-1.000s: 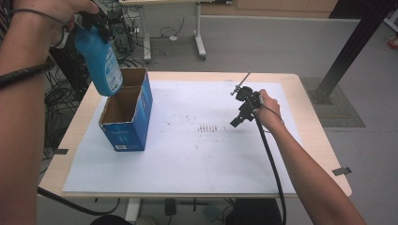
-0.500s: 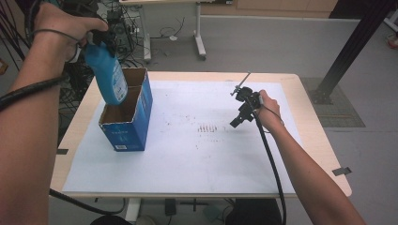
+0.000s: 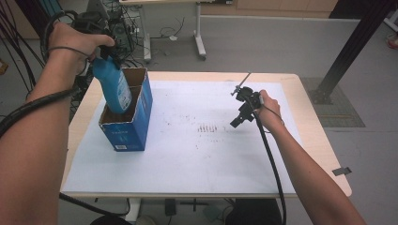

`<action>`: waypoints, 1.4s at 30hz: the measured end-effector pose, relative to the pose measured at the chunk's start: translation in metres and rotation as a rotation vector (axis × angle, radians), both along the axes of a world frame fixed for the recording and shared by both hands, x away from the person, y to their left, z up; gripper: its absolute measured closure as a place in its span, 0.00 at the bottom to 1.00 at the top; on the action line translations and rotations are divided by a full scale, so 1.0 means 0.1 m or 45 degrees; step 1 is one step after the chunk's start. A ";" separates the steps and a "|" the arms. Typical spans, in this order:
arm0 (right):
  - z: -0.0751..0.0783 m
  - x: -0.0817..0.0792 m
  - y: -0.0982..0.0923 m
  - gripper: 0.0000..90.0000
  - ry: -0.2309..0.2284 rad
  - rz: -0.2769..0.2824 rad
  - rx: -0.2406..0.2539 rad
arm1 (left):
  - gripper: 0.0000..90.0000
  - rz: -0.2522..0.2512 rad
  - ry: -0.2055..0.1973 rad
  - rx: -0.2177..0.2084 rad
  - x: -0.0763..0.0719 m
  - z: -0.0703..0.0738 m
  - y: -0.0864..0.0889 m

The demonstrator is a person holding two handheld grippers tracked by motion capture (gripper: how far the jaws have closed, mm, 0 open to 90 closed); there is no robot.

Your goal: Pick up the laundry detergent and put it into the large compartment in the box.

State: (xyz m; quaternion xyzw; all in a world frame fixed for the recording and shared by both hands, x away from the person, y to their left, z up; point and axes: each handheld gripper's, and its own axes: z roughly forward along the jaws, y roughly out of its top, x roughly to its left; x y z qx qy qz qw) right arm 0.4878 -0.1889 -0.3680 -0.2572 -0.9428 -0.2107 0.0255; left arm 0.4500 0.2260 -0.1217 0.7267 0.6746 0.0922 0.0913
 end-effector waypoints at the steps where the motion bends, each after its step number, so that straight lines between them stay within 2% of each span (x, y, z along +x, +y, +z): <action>1: 0.00 0.00 0.00 0.08 0.003 -0.005 0.002 | 0.42 0.000 0.001 0.002 0.00 -0.03 0.00; 15: -0.02 0.00 0.00 0.08 0.012 0.001 0.003 | 0.42 0.005 0.047 -0.039 0.04 -0.40 0.06; 32: -0.03 0.01 0.00 0.08 0.021 -0.004 -0.001 | 0.42 0.008 0.068 -0.002 0.06 -0.69 0.07; 42: -0.04 0.01 0.01 0.08 0.023 0.004 0.001 | 0.42 0.017 0.083 -0.008 0.06 -0.86 0.08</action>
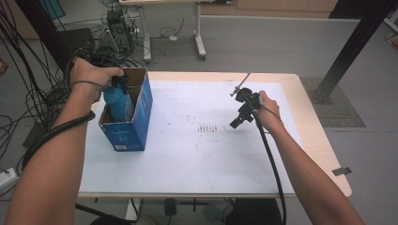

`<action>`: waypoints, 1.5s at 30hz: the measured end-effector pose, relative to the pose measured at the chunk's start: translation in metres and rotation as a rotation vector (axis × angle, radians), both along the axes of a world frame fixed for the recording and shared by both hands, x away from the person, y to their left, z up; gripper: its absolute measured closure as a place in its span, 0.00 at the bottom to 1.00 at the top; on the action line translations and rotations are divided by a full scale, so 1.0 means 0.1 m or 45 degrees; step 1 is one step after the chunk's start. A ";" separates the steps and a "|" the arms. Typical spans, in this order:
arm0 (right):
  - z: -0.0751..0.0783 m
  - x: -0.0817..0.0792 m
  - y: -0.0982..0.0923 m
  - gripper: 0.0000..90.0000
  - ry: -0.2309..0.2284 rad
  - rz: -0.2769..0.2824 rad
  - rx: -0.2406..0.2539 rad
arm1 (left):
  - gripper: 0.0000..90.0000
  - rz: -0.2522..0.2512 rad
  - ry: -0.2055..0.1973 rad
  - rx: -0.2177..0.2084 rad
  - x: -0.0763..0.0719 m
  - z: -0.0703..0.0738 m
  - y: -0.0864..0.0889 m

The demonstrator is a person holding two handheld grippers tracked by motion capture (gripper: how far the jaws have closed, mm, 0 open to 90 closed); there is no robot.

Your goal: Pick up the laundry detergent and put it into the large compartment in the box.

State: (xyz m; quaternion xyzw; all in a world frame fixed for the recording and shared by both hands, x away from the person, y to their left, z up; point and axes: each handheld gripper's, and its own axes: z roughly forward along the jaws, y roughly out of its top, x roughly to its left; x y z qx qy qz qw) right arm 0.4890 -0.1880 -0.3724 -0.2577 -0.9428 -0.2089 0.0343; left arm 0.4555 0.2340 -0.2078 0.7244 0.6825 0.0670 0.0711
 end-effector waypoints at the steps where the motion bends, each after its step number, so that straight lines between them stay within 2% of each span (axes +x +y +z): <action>1: 0.00 0.00 0.00 0.08 0.000 0.000 -0.002 | 0.42 0.004 0.006 -0.003 0.00 -0.03 0.00; 18: -0.02 -0.01 0.00 0.08 0.008 -0.004 0.007 | 0.42 0.017 0.019 0.005 0.01 -0.32 -0.06; 25: -0.01 -0.01 -0.01 0.08 0.009 -0.008 0.001 | 0.42 0.026 0.044 -0.002 0.01 -0.42 -0.03; 31: -0.02 -0.01 -0.02 0.08 0.012 -0.007 0.002 | 0.42 0.024 0.063 0.015 0.00 -0.49 -0.03; 36: -0.02 -0.01 -0.01 0.08 0.013 -0.005 -0.001 | 0.42 0.027 0.076 0.004 0.00 -0.54 -0.02; 39: -0.02 -0.01 -0.02 0.08 0.014 -0.007 -0.001 | 0.42 0.032 0.067 0.003 0.00 -0.54 -0.02; 45: -0.01 -0.01 -0.02 0.08 0.012 -0.009 -0.002 | 0.42 0.024 0.074 0.016 0.01 -0.55 -0.04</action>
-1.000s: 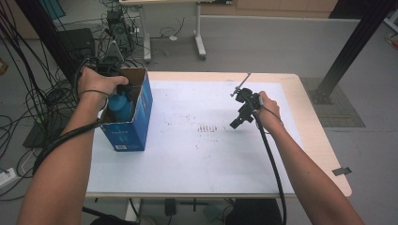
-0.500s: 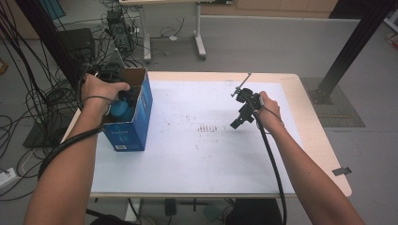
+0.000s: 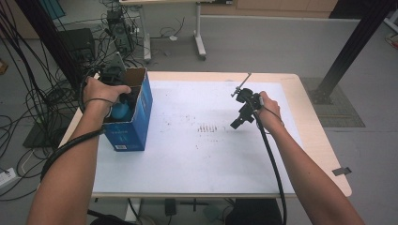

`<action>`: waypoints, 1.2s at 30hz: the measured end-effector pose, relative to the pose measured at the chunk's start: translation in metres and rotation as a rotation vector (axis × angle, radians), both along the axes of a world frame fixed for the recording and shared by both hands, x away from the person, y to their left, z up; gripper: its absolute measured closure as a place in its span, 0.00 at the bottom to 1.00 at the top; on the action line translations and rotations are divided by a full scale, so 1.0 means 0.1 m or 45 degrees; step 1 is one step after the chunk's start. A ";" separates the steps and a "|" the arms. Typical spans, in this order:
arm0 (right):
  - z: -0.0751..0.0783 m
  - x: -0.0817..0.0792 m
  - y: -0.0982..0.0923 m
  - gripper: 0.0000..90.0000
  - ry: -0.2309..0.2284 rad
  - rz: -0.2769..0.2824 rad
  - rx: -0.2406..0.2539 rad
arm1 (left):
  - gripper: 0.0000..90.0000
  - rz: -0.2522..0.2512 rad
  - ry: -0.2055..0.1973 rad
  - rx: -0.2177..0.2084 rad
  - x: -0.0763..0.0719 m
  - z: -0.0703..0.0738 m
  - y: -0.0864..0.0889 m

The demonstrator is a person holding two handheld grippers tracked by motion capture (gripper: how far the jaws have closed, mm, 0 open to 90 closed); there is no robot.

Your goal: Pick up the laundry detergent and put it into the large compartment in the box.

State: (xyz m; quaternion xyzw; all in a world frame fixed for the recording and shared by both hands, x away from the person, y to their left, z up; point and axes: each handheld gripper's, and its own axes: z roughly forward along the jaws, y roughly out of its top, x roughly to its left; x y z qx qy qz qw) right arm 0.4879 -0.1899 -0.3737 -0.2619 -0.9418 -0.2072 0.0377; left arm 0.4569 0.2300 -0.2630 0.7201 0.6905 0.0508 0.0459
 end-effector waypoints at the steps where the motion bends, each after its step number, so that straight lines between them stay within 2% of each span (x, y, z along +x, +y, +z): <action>1: 0.00 0.00 0.00 0.08 0.001 0.000 0.000 | 0.42 0.002 -0.003 0.000 0.00 0.00 0.00; 36: 0.00 0.00 -0.02 0.08 0.002 -0.006 0.007 | 0.42 0.026 -0.002 -0.018 0.00 -0.01 0.03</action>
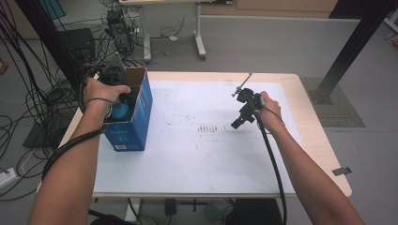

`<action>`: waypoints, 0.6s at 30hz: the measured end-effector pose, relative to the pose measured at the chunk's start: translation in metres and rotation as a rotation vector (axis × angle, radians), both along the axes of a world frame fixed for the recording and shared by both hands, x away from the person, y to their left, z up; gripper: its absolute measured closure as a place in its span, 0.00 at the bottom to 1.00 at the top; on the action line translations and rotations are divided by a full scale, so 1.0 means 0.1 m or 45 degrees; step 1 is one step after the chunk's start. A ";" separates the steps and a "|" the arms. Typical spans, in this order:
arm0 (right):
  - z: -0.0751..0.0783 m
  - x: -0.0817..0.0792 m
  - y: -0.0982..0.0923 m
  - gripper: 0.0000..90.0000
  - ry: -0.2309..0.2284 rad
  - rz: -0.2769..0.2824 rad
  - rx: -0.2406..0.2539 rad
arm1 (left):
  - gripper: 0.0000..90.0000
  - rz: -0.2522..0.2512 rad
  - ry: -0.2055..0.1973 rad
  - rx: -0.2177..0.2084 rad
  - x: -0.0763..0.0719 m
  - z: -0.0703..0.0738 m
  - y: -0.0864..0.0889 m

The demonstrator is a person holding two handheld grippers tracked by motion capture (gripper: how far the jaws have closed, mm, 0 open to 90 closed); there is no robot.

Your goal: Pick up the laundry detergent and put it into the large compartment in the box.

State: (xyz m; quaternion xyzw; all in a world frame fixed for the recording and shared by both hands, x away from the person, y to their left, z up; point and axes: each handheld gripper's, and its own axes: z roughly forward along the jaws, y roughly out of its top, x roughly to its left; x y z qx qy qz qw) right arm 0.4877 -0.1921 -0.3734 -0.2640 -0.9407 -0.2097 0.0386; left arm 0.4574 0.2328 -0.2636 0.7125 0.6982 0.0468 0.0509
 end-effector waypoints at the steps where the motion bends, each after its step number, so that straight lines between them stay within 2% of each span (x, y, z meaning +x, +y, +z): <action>1: 0.00 0.00 0.00 0.08 -0.001 0.000 -0.001 | 0.42 -0.001 0.001 0.000 0.00 0.00 0.00; 18: 0.00 0.00 -0.01 0.08 -0.003 0.004 -0.002 | 0.42 0.002 -0.001 0.002 0.00 0.00 0.00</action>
